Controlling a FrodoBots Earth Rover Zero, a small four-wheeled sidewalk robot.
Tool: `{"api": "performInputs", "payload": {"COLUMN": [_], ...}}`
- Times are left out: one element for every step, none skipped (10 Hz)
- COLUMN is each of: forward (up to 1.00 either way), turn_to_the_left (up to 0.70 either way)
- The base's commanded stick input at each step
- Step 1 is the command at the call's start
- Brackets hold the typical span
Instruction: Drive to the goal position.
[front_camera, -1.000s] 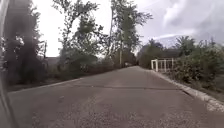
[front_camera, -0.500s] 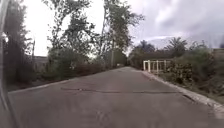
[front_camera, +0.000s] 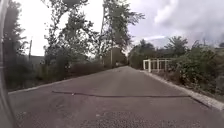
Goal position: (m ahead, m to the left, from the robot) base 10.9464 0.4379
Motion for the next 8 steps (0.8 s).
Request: {"api": "performInputs", "payload": {"forward": [0.7,0.7,0.7,0.7,0.7,0.7,0.7,0.7], "turn_to_the_left": [0.0,0.0,0.0,0.0,0.0,0.0,0.0,0.0]}}
